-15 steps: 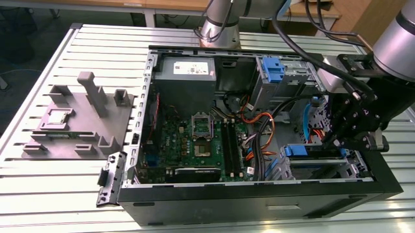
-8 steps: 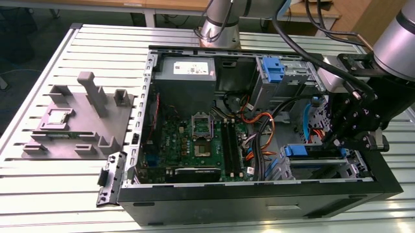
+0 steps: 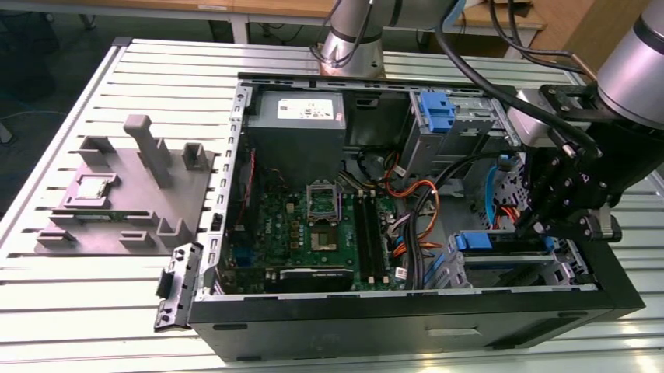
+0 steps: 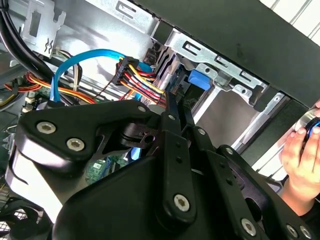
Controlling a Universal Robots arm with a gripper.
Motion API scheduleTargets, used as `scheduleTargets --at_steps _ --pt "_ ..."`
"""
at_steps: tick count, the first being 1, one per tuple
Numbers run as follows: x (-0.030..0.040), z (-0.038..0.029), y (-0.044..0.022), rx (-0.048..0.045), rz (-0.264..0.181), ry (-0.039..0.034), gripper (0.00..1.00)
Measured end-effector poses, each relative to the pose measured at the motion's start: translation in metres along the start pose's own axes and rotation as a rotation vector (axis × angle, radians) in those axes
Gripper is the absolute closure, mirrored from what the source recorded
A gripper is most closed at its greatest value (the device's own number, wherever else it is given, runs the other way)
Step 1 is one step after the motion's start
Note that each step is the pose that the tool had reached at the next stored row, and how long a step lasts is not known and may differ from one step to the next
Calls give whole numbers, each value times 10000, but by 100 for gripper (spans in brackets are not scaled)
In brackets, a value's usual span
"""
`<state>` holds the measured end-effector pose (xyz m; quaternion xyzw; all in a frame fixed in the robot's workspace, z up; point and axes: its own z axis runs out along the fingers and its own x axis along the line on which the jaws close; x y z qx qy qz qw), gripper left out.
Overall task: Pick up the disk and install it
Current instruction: 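Insert the first disk wire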
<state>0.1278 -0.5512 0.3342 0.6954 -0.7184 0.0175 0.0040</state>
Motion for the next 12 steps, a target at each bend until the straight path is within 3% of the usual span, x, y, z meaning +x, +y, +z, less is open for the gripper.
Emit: scheduleTargets --at_steps 12 --pt "-2 23 -7 -4 132 2 83"
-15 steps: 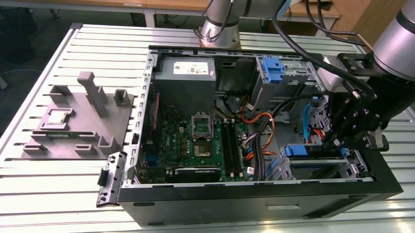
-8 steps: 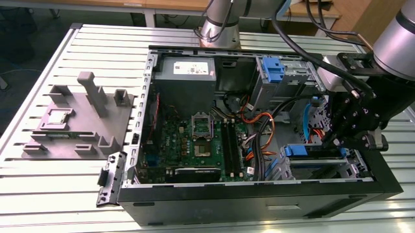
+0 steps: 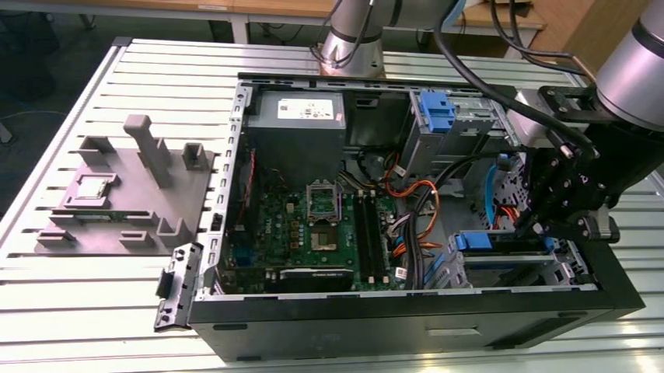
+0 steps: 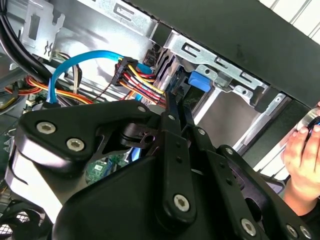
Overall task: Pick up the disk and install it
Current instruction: 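Insert the first disk wire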
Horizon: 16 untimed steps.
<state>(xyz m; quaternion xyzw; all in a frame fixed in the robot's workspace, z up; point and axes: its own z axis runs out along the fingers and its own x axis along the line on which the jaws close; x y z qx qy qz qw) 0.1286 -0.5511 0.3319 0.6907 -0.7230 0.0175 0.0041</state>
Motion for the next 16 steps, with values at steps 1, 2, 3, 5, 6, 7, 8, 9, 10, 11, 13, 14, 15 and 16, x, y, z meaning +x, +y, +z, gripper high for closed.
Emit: scheduleTargets --at_steps 1,2,3,5,6,7,8,9,10,11,13,14,15,16 --pt "0 4 0 0 3 2 83" --pt "0 9 0 0 6 2 83" --pt "0 16 0 0 8 2 83" --pt "-1 35 0 0 10 2 83" --pt "-1 45 0 0 9 7 83" --pt "-1 53 1 0 9 14 83" --pt "-1 60 1 0 9 17 83" --pt "-1 64 1 0 9 15 83" --pt "-1 67 1 0 9 9 83" --pt "-1 71 1 0 9 2 83" --pt "-1 71 1 -1 9 2 83" --pt "-1 71 1 -1 10 2 83" --pt "-2 73 1 -2 10 -6 83" --pt "-3 80 2 -3 10 -27 82"
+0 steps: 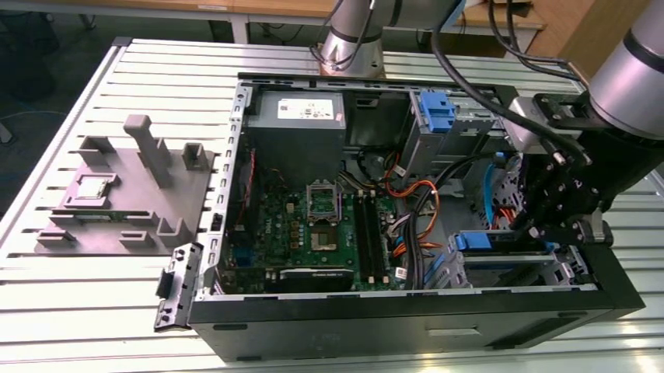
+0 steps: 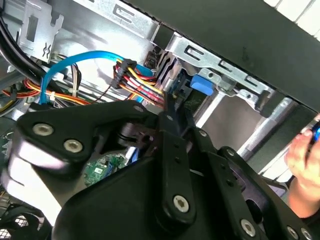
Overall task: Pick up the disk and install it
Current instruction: 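Insert the first disk wire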
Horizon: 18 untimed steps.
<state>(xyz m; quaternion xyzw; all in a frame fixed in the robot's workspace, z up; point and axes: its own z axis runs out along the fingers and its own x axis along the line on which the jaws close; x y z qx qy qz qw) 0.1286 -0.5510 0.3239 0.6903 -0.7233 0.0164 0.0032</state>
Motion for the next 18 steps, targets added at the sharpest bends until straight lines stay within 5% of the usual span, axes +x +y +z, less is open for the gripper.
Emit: scheduleTargets --at_steps 7,10,12,18 --pt "6 -181 -4 -23 -1 29 76" --pt "7 -192 -4 -34 -1 27 77" --pt "7 -192 -4 -35 -1 27 90" --pt "7 -193 -4 -40 -2 30 90"
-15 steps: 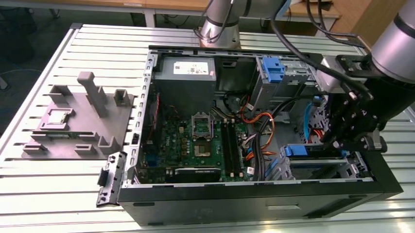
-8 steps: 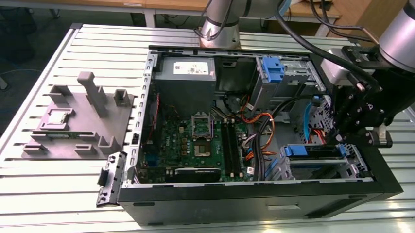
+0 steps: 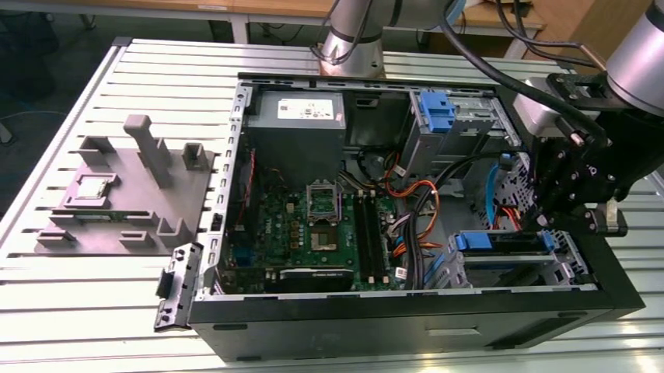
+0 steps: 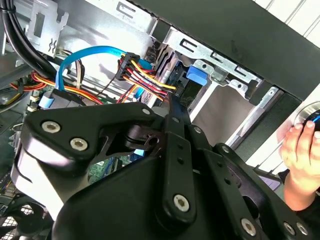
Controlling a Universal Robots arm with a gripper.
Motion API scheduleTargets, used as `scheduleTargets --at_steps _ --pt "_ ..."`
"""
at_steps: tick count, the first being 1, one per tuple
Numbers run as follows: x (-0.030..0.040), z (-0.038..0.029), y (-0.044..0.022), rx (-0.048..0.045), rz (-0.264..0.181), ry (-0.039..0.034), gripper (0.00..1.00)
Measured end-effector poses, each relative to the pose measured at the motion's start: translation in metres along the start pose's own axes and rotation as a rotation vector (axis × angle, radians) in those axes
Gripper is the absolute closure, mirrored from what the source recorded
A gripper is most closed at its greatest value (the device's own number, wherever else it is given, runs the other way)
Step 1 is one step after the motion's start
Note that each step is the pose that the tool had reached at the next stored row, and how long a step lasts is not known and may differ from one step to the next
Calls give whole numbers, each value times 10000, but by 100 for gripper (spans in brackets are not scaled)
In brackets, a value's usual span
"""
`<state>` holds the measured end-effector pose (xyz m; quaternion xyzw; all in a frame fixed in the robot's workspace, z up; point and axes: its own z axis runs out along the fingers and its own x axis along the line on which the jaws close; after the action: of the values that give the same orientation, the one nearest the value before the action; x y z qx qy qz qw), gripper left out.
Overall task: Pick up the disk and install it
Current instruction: 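Insert the first disk wire, then insert the second disk wire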
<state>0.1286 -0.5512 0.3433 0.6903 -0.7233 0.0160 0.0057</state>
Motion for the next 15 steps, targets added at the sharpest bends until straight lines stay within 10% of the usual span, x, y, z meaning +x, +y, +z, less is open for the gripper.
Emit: scheduleTargets --at_steps 12,15 --pt "0 0 3 -9 0 -1 90" --pt "5 -1 105 -9 0 0 90"
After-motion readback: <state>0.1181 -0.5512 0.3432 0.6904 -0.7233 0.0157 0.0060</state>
